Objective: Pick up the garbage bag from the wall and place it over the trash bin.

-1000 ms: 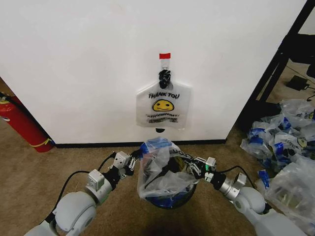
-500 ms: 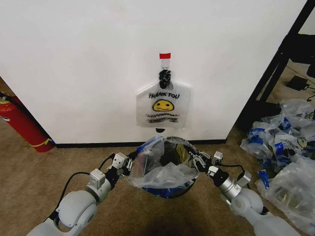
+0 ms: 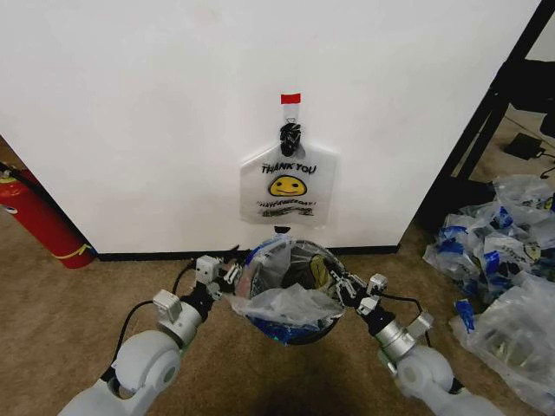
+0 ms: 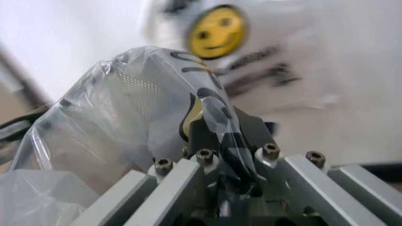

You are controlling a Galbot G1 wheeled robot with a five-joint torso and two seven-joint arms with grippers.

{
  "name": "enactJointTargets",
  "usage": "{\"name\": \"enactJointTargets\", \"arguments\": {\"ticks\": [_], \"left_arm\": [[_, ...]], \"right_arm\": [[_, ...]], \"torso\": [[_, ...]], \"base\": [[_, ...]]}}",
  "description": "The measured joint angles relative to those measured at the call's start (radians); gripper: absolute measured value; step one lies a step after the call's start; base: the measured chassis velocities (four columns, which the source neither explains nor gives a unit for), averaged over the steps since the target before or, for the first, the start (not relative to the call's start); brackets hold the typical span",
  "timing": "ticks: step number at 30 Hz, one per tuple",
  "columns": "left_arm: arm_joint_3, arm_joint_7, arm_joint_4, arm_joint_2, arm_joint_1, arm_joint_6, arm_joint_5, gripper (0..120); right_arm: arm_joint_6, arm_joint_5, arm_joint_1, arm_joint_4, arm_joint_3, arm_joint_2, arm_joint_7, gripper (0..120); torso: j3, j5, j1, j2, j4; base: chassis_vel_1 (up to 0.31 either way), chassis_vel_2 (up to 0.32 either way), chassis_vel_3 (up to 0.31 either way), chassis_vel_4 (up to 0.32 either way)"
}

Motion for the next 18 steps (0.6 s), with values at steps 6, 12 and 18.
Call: {"name": "enactJointTargets", "arguments": {"ticks": [6, 12, 18], "left_arm": [[-0.029, -0.169, -0.099, -0.080, 0.065, 0.076, -0.134, 75], [0.037, -0.230, -0.228, -0.099, 0.188, 0.182, -0.114, 94], [0.117, -0.180, -0.246, -0.122, 0.239, 0.178, 0.049, 100]], "right_arm": [[0.071, 0.018, 0.003, 0.011, -0.021, 0.065, 0.275, 1], [0.144, 0.040, 0.006, 0.020, -0.038, 0.101, 0.335, 1], [0.159, 0.049, 0.010, 0.027, -0.053, 0.110, 0.302, 1]], "torso": [[0.000, 0.0000, 0.000, 0.000, 0.0001], [0.000, 0.0002, 0.000, 0.000, 0.0003], [0.000, 0.0001, 0.000, 0.000, 0.0000]], "base": [[0.000, 0.000, 0.000, 0.000], [0.000, 0.000, 0.000, 0.000], [0.000, 0.000, 0.000, 0.000]]}}
